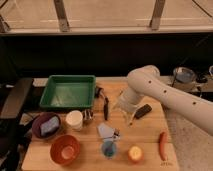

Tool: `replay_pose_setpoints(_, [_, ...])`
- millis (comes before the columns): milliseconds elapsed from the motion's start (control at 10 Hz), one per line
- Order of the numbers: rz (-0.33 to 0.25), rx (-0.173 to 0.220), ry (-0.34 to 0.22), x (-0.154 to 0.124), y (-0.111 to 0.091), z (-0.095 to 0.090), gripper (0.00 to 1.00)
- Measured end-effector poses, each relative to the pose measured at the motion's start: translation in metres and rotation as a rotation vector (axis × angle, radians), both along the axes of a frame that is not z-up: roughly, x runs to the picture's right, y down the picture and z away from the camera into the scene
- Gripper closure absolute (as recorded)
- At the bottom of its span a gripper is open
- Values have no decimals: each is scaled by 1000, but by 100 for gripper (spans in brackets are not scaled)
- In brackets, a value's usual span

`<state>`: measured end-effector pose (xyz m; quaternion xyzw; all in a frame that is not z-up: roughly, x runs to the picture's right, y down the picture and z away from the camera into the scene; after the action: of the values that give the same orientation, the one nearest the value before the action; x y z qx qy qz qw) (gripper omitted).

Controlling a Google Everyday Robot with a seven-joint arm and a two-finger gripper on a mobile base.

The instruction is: Place towel in table surface

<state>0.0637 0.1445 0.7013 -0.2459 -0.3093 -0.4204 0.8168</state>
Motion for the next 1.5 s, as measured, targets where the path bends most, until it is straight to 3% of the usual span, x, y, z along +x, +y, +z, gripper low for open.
replay_pose_setpoints(100, [-39, 3, -52, -9, 11, 10, 35])
replay_pose_setpoints(300, [-108, -12, -102, -32, 33, 34, 35])
replay_pose_setpoints(600, [-152, -41, -118, -48, 54, 60, 35])
replay_pose_setpoints(800, [-182, -83, -102, -51, 67, 74, 35])
replay_pose_setpoints(1300, [-148, -199, -83, -49, 102, 99, 36])
replay_pose_setpoints(1500, [-102, -228, -75, -46, 108, 100, 50])
